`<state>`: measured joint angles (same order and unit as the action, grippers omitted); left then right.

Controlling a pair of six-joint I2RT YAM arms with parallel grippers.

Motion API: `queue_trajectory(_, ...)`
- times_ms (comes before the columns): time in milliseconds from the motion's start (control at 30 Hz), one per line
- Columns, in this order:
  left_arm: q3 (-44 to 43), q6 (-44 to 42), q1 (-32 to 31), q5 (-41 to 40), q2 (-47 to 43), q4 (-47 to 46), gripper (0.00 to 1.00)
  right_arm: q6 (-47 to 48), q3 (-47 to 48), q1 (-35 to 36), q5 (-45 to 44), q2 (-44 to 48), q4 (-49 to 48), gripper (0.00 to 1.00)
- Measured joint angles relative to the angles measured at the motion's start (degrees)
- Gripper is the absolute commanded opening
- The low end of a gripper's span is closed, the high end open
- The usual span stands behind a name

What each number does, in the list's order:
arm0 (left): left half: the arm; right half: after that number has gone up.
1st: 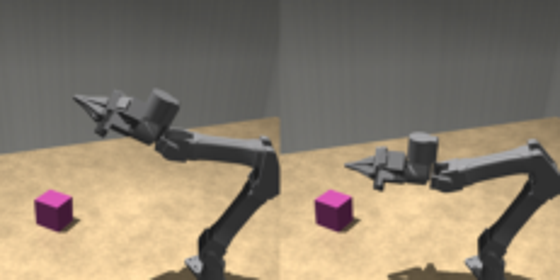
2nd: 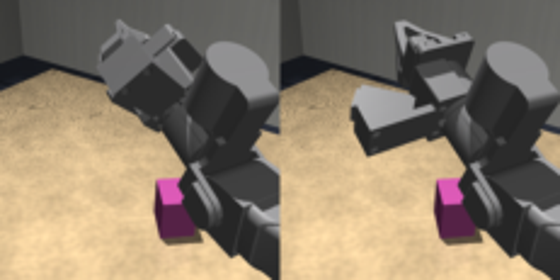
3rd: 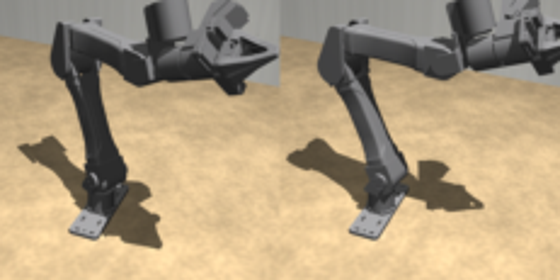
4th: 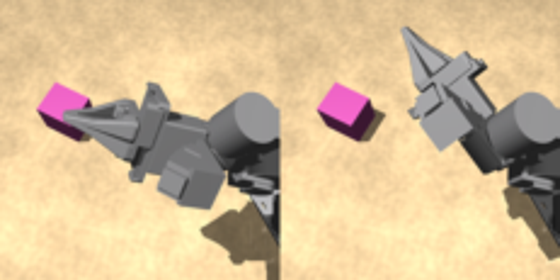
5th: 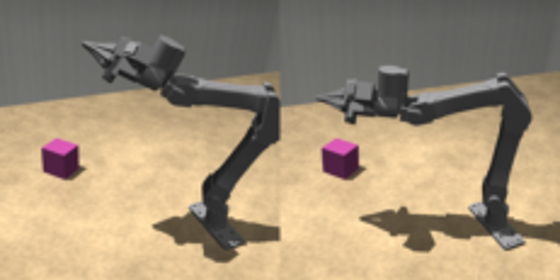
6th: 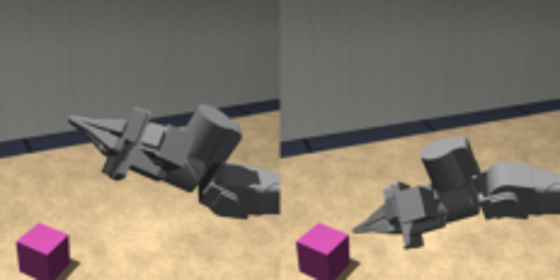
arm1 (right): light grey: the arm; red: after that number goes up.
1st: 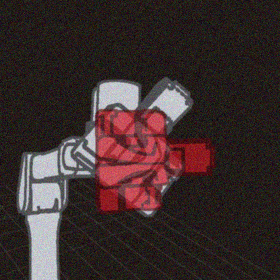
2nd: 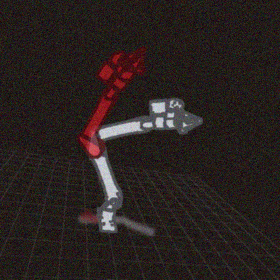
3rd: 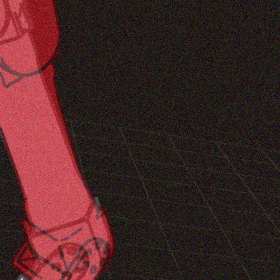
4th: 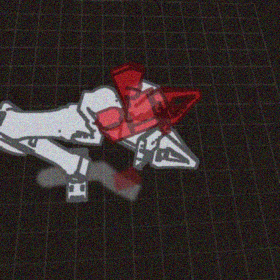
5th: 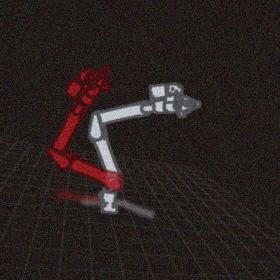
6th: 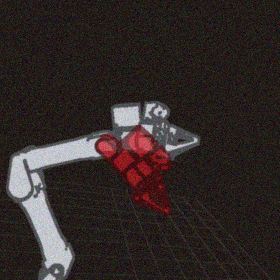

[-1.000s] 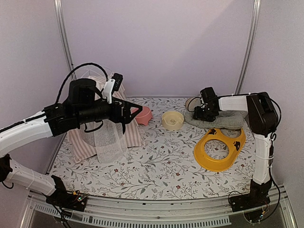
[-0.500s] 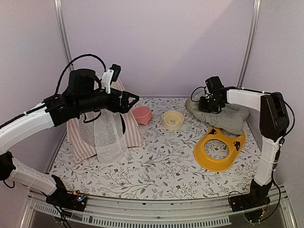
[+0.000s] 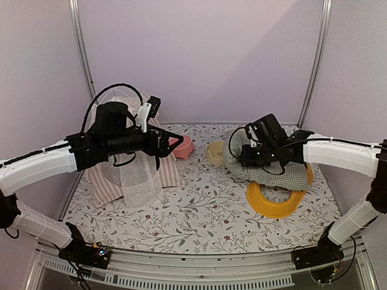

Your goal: Set up the pet tent

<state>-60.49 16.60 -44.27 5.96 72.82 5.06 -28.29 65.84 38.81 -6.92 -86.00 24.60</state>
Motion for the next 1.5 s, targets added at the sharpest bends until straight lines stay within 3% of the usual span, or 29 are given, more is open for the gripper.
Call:
queue_trajectory(167,2.84,1.09,-0.26,0.31,0.66,-1.22,0.99,-5.07,-6.56,8.07,1.68,-0.22,-1.90,0.45)
queue_trajectory(267,3.93,1.90,-0.35,0.28,0.72,-1.60,0.99,-6.49,-7.41,7.98,0.85,0.39,-2.47,0.78)
queue_trajectory(400,6.14,3.02,-0.46,0.26,0.72,-2.71,0.99,-7.04,-9.66,5.64,-1.20,6.01,-1.88,0.98)
queue_trajectory(800,10.60,5.97,-3.96,-0.20,7.10,-4.28,0.99,-10.88,-20.92,-7.13,-9.55,26.16,3.89,0.99)
queue_trajectory(1500,-11.85,5.42,-4.76,-2.10,35.67,-0.76,0.98,-7.37,-27.96,-19.89,-3.43,26.47,-3.91,0.99)
